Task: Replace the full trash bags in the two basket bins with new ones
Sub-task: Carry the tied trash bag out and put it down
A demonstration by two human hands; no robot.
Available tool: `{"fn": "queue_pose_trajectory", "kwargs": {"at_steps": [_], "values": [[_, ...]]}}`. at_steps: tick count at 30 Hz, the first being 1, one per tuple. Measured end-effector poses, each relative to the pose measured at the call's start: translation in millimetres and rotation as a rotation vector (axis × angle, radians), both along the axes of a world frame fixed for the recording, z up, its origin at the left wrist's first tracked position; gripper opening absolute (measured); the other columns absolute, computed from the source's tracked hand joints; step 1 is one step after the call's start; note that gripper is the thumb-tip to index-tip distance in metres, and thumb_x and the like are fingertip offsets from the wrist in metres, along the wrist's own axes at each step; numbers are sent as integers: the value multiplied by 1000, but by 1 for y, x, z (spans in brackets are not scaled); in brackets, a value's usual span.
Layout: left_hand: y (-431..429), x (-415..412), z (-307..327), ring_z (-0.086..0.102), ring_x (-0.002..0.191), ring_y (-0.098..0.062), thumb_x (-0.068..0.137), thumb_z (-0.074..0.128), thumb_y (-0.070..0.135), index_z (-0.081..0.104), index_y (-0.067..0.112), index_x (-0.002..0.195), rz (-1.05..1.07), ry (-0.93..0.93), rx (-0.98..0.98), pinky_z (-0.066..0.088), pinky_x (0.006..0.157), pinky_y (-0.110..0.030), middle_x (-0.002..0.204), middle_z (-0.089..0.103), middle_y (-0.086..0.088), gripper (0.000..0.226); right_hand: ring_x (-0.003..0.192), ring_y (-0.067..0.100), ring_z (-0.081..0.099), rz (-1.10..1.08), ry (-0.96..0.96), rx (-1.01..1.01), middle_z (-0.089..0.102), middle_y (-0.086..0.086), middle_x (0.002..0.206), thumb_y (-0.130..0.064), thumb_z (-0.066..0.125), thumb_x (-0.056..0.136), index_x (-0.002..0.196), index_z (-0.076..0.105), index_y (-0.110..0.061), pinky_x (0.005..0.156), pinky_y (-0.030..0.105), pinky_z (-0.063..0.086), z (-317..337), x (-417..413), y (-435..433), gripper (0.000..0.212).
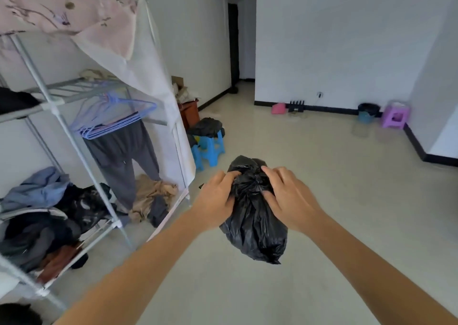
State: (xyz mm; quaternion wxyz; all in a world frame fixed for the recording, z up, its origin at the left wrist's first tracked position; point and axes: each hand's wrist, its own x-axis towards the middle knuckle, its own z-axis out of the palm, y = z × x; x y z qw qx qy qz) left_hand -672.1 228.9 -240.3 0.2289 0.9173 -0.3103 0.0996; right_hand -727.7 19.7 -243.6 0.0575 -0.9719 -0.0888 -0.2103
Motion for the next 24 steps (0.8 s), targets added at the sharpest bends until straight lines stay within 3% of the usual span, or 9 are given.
{"fn": "queue_pose_trajectory", "kwargs": {"at_steps": [8,15,24], "values": [[-13,251,41,47,105,-30,87,51,5,42,14,141,99,-126,-22,42,87,-39,110,48,-10,55,107,25,55,107,-66,2,52,7,125,-37,46,100,147,37,-12,86,38,51,44,267,-16,55],[7,488,32,48,103,-33,84,51,6,46,12,138,149,-181,-80,45,88,-45,106,48,-12,55,113,27,54,156,-95,-75,52,9,129,-39,45,101,149,36,-11,90,41,50,41,515,-3,56],[-60,770,53,45,104,-31,85,53,5,45,13,139,2,-131,-93,42,91,-43,108,46,-11,54,118,26,51,14,-27,-52,48,8,135,-42,38,101,153,28,-13,94,39,48,52,761,-68,60]]}}
